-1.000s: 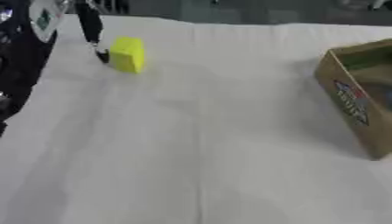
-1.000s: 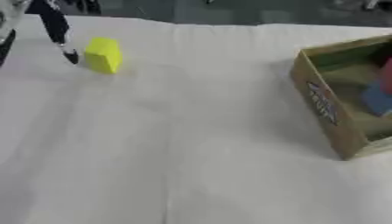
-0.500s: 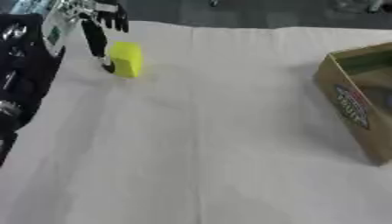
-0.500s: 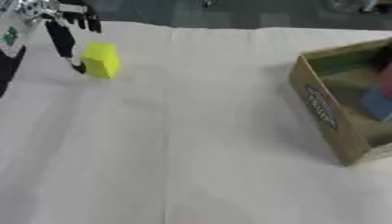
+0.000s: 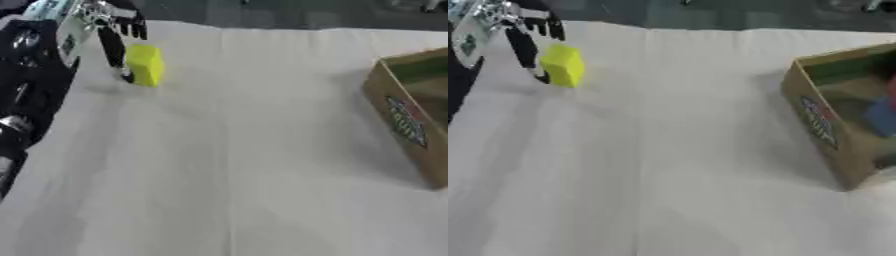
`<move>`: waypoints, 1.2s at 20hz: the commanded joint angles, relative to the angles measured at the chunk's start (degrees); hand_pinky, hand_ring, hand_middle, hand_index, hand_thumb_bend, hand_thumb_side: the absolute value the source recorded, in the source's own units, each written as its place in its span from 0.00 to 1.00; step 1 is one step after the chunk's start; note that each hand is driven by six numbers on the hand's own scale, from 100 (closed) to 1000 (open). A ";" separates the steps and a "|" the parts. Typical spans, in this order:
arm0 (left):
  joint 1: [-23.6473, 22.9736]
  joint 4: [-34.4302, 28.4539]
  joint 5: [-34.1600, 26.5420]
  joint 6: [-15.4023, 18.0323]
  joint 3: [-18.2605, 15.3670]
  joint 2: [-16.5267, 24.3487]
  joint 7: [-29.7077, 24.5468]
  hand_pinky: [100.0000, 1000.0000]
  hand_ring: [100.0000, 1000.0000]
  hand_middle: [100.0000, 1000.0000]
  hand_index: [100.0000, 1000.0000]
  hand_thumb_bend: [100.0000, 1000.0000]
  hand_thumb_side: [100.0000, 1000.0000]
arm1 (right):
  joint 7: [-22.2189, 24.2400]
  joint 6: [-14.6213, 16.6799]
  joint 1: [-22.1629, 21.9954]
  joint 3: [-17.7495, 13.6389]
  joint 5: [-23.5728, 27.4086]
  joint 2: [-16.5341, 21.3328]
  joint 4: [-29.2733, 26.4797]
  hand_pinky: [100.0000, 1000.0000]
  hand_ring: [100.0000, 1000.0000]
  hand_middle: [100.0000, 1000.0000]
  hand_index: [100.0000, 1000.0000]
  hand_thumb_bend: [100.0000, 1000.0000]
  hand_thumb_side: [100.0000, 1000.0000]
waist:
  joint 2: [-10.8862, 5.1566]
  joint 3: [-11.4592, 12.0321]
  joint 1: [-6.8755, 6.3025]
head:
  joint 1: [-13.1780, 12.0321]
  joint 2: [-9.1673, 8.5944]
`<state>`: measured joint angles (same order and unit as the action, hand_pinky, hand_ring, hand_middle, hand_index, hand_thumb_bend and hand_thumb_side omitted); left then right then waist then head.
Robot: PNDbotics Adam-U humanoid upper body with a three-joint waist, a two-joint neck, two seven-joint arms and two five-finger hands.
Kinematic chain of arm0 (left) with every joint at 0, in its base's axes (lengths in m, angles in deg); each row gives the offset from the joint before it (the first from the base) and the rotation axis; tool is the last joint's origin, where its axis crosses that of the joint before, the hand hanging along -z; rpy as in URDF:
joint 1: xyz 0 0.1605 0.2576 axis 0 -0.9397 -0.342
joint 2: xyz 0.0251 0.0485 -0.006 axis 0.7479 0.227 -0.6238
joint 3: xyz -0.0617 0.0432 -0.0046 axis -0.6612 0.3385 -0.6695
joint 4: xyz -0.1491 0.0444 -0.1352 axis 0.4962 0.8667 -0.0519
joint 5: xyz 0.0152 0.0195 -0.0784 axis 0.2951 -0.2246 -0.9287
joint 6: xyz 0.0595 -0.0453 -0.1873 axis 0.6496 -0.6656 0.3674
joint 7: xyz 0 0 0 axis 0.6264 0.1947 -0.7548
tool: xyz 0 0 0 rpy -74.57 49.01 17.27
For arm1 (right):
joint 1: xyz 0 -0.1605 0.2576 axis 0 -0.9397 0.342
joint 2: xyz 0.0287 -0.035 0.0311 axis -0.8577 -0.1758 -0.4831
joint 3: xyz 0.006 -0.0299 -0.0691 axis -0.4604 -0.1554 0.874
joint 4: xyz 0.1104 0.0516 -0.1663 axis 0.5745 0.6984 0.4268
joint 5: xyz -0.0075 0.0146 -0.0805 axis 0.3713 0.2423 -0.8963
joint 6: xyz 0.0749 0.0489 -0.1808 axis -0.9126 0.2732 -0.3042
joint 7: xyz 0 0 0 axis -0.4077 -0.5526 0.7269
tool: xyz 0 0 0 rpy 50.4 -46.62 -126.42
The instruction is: Pick up the objects with one hand, pass them to the other hand, and then place them into the box on the other side of the table.
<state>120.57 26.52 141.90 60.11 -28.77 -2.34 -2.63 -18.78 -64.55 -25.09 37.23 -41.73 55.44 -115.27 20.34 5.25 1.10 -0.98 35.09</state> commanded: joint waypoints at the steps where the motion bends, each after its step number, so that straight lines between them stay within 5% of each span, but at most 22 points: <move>1: 1.50 -0.46 0.75 -0.29 -0.85 0.86 0.77 0.83 0.80 0.74 0.78 0.66 0.00 | 0.02 -0.12 0.41 -0.57 -0.65 1.03 -0.57 1.00 0.84 0.84 0.90 0.00 0.44 | 0.21 -0.22 0.96 | -0.60 -0.45; 16: 2.02 0.25 3.49 -2.57 -2.77 0.54 2.96 0.83 0.81 0.76 0.79 0.66 0.00 | 0.32 -0.30 0.55 -0.40 -2.52 -0.26 -0.78 1.00 0.83 0.84 0.89 0.00 0.45 | 2.07 -0.72 1.41 | -2.01 -1.98; 24: 2.07 0.53 3.48 -2.97 -3.16 0.49 3.66 0.81 0.79 0.70 0.77 0.57 0.00 | 0.61 -0.40 0.41 -0.44 -3.26 -0.61 -0.73 1.00 0.83 0.85 0.89 0.00 0.44 | 2.43 -0.84 1.45 | -2.10 -2.30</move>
<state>120.90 27.57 145.19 57.19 -31.41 -2.38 0.71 -18.30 -65.00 -24.91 37.32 -44.54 53.58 -115.28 22.98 4.57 1.58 -2.95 33.59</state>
